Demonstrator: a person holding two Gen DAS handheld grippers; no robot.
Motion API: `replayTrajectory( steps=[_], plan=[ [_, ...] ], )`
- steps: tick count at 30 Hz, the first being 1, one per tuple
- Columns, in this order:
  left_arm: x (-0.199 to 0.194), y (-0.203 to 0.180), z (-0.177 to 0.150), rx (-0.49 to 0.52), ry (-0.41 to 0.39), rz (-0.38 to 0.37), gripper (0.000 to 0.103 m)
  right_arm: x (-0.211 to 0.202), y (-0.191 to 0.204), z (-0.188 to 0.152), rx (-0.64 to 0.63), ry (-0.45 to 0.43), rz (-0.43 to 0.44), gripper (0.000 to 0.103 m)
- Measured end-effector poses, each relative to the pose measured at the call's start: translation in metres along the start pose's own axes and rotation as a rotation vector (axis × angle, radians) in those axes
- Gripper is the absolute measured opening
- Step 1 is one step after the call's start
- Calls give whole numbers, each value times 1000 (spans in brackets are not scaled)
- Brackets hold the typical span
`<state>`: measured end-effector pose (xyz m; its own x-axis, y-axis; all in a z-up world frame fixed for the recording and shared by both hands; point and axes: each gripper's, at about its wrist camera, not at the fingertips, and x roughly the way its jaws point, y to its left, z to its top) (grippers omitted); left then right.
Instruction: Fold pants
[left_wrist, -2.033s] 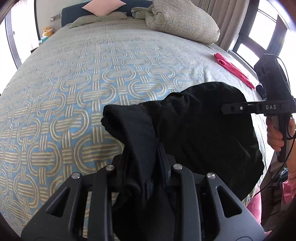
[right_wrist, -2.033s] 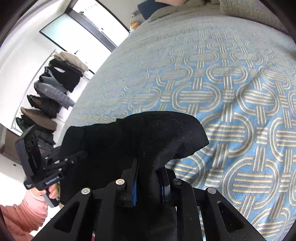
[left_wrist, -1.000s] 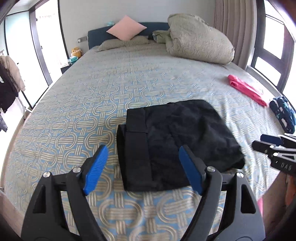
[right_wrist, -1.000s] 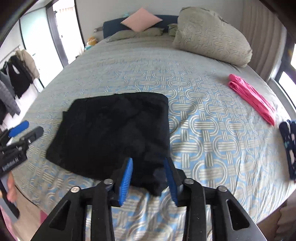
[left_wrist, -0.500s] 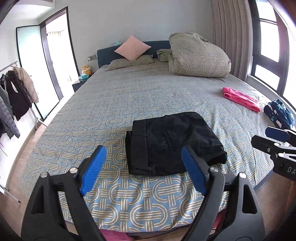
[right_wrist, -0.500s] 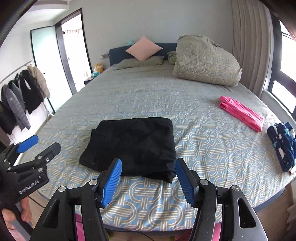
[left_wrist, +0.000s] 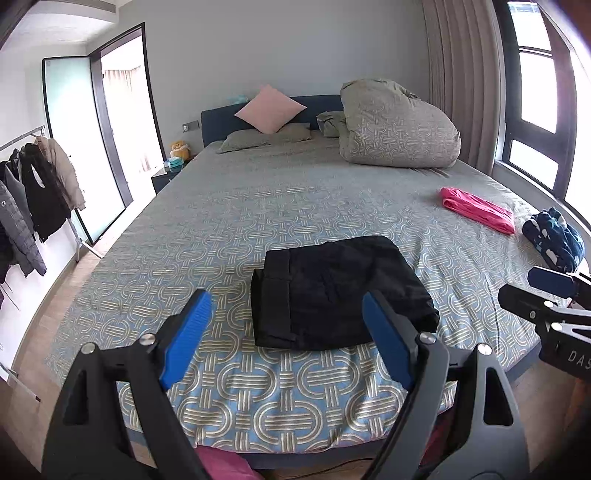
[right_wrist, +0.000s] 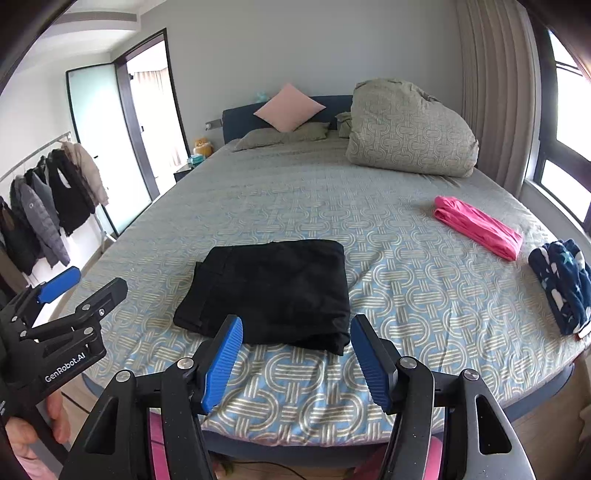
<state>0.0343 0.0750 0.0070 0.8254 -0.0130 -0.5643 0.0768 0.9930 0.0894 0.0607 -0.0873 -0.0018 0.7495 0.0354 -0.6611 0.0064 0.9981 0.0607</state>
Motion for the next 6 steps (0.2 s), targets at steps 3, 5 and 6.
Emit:
replayTrajectory(
  steps=[3,5,6],
  plan=[
    [0,-5,-1,25,6,-3,84,0,-1,-1,-2,1,5,62],
    [-1,-9,-2,49,5,-13,84,1,-1,-2,-6,2,6,62],
    [-2,-12,-2,58,2,-10,84,1,-1,-2,-9,1,5,62]
  ],
)
